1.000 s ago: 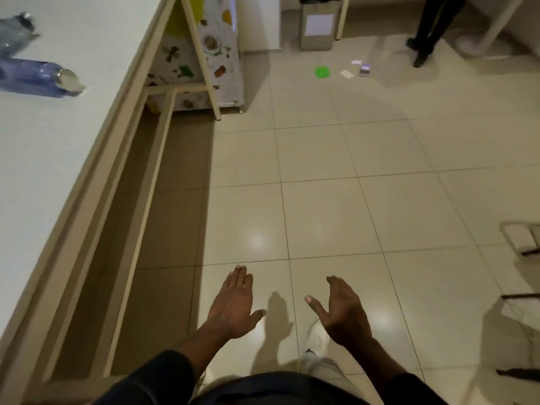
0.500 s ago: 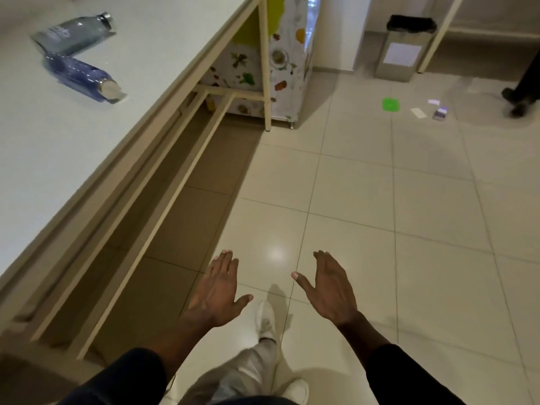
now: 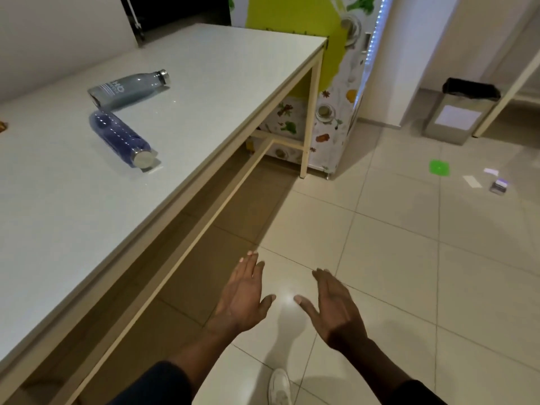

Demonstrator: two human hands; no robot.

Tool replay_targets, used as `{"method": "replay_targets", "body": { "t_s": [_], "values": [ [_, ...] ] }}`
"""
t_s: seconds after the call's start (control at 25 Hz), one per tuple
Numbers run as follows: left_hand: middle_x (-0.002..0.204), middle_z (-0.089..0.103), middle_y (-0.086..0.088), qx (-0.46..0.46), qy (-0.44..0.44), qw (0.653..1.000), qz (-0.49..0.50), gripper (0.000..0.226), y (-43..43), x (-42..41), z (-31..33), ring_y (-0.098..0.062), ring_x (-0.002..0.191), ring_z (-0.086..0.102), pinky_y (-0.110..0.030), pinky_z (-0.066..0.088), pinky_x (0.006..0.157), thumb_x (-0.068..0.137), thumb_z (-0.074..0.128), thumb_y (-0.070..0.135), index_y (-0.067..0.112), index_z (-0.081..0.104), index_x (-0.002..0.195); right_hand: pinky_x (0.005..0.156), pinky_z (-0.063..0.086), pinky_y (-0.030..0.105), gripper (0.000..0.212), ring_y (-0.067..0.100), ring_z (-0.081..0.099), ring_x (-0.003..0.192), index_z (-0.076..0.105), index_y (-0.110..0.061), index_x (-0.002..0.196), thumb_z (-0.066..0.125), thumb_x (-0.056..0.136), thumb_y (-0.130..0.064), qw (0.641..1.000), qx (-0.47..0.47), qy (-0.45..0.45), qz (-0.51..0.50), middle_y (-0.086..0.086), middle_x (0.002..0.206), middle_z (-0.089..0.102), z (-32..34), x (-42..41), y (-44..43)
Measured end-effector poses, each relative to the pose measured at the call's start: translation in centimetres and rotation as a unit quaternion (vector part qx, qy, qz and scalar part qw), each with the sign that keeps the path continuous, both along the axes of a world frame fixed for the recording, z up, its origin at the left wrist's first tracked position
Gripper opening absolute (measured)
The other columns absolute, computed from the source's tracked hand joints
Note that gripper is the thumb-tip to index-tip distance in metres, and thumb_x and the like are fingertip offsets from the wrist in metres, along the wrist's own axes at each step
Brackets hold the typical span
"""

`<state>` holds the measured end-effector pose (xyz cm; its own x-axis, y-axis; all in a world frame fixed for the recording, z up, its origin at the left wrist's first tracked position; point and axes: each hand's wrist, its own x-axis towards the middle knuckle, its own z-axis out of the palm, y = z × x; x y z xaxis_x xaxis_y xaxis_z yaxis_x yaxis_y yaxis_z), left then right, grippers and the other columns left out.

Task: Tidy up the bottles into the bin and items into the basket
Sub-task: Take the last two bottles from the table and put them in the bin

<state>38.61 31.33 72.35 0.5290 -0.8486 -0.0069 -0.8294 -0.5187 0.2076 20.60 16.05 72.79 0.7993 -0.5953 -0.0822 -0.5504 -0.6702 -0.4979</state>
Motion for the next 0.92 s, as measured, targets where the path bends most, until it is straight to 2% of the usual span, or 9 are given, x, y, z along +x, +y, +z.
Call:
{"method": "replay_targets", "body": {
  "t_s": [0.12,0.24,0.36,0.56,0.68,0.92],
  "values": [
    [0.176,0.006,-0.005,-0.072,-0.006,0.996,0.06,0.084,-2.9,4.1,3.6,-0.022,0.163,0.002,-0.035,0.001,0.13,0.098,0.052,0.059,0.015,0.021,0.163,0.126,0.027,0.037,0.089,0.017,0.024,0.156,0.025,-0.022,0.16,0.026,0.094,-0.081,0.999,-0.009,-0.052,-0.004,-0.001,0.168,0.03,3.3,5.9,-4.0],
    [0.175,0.007,-0.001,-0.123,-0.032,0.984,0.125,0.083,-5.2,8.2,7.2,-0.02,0.162,0.005,-0.036,0.004,0.127,0.097,0.054,0.06,0.019,0.022,0.162,0.123,0.031,0.037,0.083,0.016,0.029,0.153,0.029,-0.022,0.158,0.03,0.096,-0.078,0.994,-0.028,-0.089,0.058,-0.001,0.165,0.035,6.0,12.3,-7.9],
    [0.174,0.014,-0.006,-0.154,-0.061,0.965,0.205,0.084,-6.4,12.0,10.2,-0.022,0.161,0.011,-0.041,0.014,0.129,0.096,0.059,0.058,0.016,0.025,0.161,0.121,0.036,0.04,0.078,0.014,0.033,0.15,0.031,-0.024,0.154,0.035,0.097,-0.077,0.984,-0.016,-0.135,0.115,-0.001,0.161,0.04,8.2,18.8,-11.2],
    [0.169,0.028,-0.019,-0.139,-0.111,0.931,0.318,0.083,-9.1,18.7,14.6,-0.034,0.158,0.024,-0.047,0.022,0.129,0.096,0.066,0.051,0.004,0.036,0.157,0.119,0.039,0.044,0.078,0.017,0.034,0.149,0.031,-0.023,0.155,0.04,0.097,-0.075,0.955,-0.001,-0.191,0.227,0.003,0.16,0.039,11.9,29.5,-15.8],
    [0.169,0.03,-0.017,-0.155,-0.099,0.892,0.412,0.085,-10.0,21.3,16.3,-0.034,0.156,0.029,-0.046,0.029,0.125,0.095,0.068,0.048,0.006,0.033,0.159,0.117,0.041,0.045,0.078,0.019,0.04,0.145,0.034,-0.021,0.153,0.04,0.097,-0.075,0.932,-0.005,-0.202,0.3,0.005,0.156,0.043,13.8,34.4,-17.3],
    [0.163,0.038,-0.016,-0.136,-0.122,0.828,0.531,0.087,-10.1,26.6,18.0,-0.036,0.149,0.039,-0.049,0.038,0.122,0.093,0.07,0.05,0.007,0.031,0.159,0.123,0.034,0.041,0.081,0.017,0.032,0.151,0.032,-0.022,0.156,0.033,0.097,-0.078,0.89,-0.01,-0.203,0.407,0.002,0.162,0.038,15.2,43.2,-16.8]
  ]
}}
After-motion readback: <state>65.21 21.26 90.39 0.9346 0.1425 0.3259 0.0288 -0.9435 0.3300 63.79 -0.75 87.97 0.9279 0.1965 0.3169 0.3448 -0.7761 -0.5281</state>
